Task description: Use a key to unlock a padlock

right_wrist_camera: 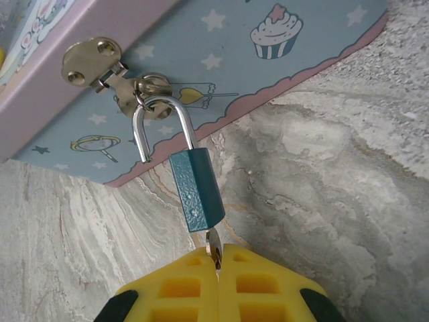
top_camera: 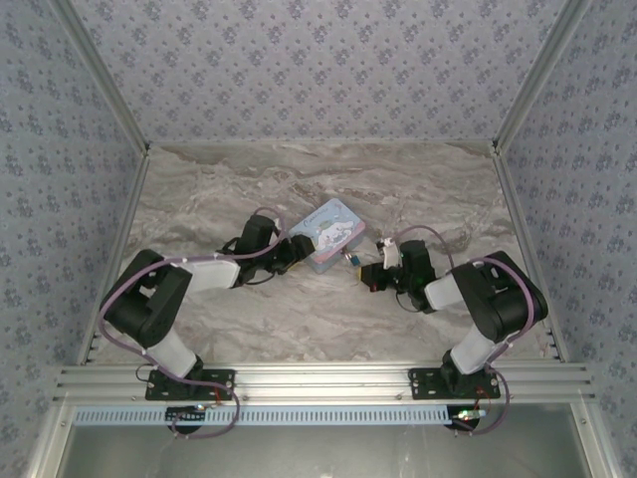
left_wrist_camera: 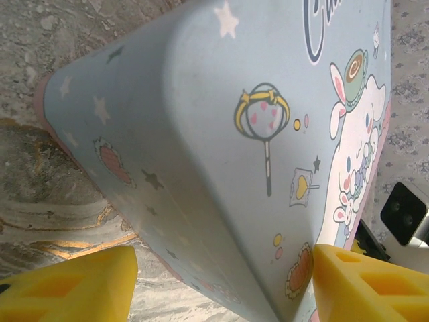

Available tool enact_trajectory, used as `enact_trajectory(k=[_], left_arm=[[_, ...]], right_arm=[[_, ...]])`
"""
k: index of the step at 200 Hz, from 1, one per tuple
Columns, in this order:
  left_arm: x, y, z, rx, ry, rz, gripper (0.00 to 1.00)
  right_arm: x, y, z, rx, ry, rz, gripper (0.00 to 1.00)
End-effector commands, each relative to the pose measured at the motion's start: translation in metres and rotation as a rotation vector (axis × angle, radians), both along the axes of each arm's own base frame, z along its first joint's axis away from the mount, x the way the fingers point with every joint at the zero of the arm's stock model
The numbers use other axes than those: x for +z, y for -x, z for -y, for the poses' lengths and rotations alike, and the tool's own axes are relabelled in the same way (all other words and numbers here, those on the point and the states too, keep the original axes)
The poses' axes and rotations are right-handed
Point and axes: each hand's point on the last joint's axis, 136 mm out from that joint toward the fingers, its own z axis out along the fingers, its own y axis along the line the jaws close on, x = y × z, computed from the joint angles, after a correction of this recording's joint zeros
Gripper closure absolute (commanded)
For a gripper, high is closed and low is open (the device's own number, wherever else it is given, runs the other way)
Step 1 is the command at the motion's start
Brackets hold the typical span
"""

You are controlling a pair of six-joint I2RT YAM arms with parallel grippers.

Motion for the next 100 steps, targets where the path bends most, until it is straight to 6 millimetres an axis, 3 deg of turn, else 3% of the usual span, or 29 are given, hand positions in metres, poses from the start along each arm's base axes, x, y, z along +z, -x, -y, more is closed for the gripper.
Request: enact_trajectory(k=[1, 48, 100], left_arm=[[-0.041, 0.024, -0.025, 0.040, -0.130, -0.136, 0.33], [-0.040, 0.023, -0.028, 0.044, -0.145, -0.135, 0.33], [-0.037, 0.025, -0.033, 0.046, -0.161, -0.123, 0.32]], right_arm=[[-0.019, 0.000, 0.012, -0.059, 0.024, -0.098, 1.00], [-0.025, -0.003, 0.031, -0.139, 0.023, -0.132, 0.83], [-0.019, -0.002, 0.038, -0.154, 0.025, -0.112, 0.66]])
